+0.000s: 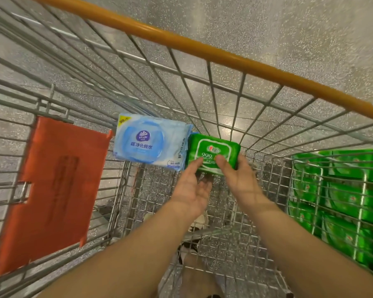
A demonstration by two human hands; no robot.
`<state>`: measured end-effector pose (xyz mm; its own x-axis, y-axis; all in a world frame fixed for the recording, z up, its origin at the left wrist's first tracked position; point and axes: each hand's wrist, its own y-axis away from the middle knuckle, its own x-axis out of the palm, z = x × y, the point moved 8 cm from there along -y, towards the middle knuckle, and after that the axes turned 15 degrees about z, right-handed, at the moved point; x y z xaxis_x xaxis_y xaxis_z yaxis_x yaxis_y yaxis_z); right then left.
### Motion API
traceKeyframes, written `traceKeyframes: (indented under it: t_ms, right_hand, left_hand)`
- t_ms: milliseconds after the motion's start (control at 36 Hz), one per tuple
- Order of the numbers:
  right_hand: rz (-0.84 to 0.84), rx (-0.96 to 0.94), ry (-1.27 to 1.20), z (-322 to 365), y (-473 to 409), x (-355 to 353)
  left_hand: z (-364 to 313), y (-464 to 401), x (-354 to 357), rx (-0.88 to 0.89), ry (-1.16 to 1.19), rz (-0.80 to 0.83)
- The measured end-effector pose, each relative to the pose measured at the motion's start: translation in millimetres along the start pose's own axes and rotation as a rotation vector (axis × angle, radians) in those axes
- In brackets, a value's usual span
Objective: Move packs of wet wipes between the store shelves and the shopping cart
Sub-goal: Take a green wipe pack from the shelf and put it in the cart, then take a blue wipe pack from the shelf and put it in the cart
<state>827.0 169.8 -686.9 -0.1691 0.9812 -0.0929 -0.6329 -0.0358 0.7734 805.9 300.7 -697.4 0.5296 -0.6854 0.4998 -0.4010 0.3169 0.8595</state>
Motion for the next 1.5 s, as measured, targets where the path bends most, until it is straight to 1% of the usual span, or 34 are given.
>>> traceKeyframes:
  t_ms: [250,389,500,556,639,694,833,944,1028,1083,1222,1333,1389,1472,1500]
  right_hand:
    - [-0.035,0.064,-0.047,2,-2,4]
    - [-0.022,0.102,-0.032,6,7,4]
    - [-0.041,0.138,0.026,12,19,3]
    - [-0.055,0.172,0.027,12,28,2]
    - [-0.104,0.211,0.024,19,44,-1]
    - [-0.105,0.238,0.047,24,56,-1]
    - [-0.126,0.159,-0.049,41,100,-1]
    - [-0.121,0.113,-0.007,67,139,-5]
    - [-0.102,0.082,0.003,93,171,-11]
    - [-0.097,0.051,0.092,116,193,-18]
    - [-0.039,-0.021,0.344,167,238,-37]
    - [-0.017,-0.072,0.586,207,278,-49]
    - [-0.022,-0.088,0.712,225,298,-54]
    - [-0.071,-0.112,0.832,248,328,-63]
    - [-0.094,-0.112,0.856,255,338,-65]
  left_hand:
    - [1,-5,-3,-0.009,0.021,0.024]
    - [0,3,-1,-0.046,-0.084,0.029]
    - [-6,20,9,-0.079,-0.161,0.0]
    - [-8,30,17,-0.098,-0.19,0.012]
    - [-13,49,28,-0.118,-0.29,0.03]
    - [-15,63,33,-0.139,-0.359,0.036]
    - [-18,106,49,-0.174,-0.496,0.052]
    - [-24,147,67,-0.181,-0.633,0.067]
    - [-34,175,84,-0.165,-0.789,0.079]
    - [-46,191,98,-0.119,-0.923,0.057]
    - [-88,245,147,0.041,-1.433,0.006]
    - [-111,291,184,0.164,-1.752,0.067]
    - [-120,312,200,0.233,-1.856,0.091]
    - [-129,345,222,0.33,-1.997,0.149]
    - [-132,355,228,0.356,-2.076,0.159]
